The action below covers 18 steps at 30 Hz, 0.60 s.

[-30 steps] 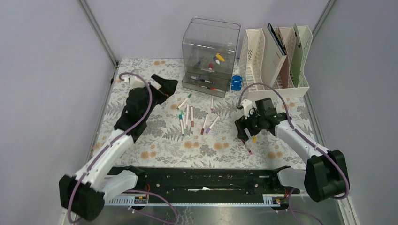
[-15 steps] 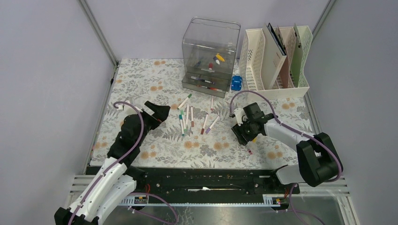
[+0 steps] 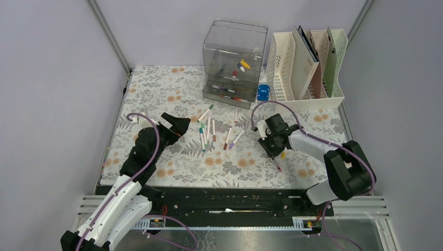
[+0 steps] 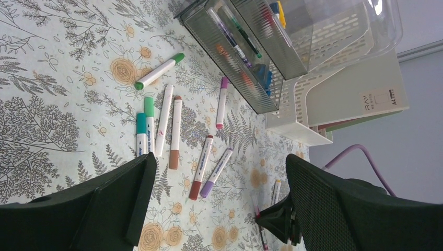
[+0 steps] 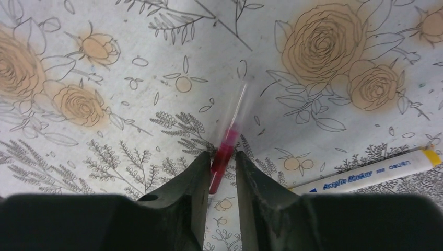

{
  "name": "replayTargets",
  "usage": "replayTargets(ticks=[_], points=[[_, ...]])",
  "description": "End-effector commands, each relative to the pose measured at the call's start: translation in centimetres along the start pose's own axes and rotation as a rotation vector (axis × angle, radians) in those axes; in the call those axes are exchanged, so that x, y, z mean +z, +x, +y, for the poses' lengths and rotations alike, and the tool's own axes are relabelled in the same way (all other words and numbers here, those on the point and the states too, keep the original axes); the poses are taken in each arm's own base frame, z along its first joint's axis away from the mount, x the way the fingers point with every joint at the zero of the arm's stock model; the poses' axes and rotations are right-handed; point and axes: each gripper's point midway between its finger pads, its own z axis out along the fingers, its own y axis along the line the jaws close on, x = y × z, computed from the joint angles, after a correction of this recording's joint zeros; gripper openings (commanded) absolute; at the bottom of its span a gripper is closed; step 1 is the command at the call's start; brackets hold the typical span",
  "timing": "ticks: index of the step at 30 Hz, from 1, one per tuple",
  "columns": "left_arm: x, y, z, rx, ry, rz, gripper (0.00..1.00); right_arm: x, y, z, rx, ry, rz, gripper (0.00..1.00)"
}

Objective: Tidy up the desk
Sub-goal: Pick up the stationery from the center of the board.

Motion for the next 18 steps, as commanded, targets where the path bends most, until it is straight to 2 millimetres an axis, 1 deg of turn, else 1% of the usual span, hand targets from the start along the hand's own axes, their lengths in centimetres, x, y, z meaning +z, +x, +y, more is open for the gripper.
replayTargets(ticks=[1, 6, 11, 13, 15, 18], points=[[-0.2, -0.5, -0.6, -0.013, 0.036, -0.023, 0.99, 0.5, -0.6, -0.9, -0.038, 0.067, 0.027, 0.29], [-0.3, -0.3, -0.4, -0.007, 0.030, -0.021, 0.99, 0.7, -0.8, -1.3, -0.042, 0.092, 0.041, 0.21], [-0.2, -0.3, -0.5, 0.010, 0.038, -0.017, 0.99, 0.5, -1.5, -1.2, -0.041, 0.082, 0.030, 0.05], [-0.1, -0.3, -0.7, 0.021, 0.045, -0.011, 0.99, -0.1, -2.3, -0.5, -0.039, 0.046, -0.004, 0.00], [0.0, -0.3, -1.1, 0.036, 0.060, -0.006, 0.99, -0.9, -3.4, 0.9, -0.049, -0.031, -0.058, 0.00], [0.2, -0.3, -1.5, 0.058, 0.070, 0.000, 0.99, -2.1, -4.6, 2.2, -0.059, -0.101, -0.110, 0.00]])
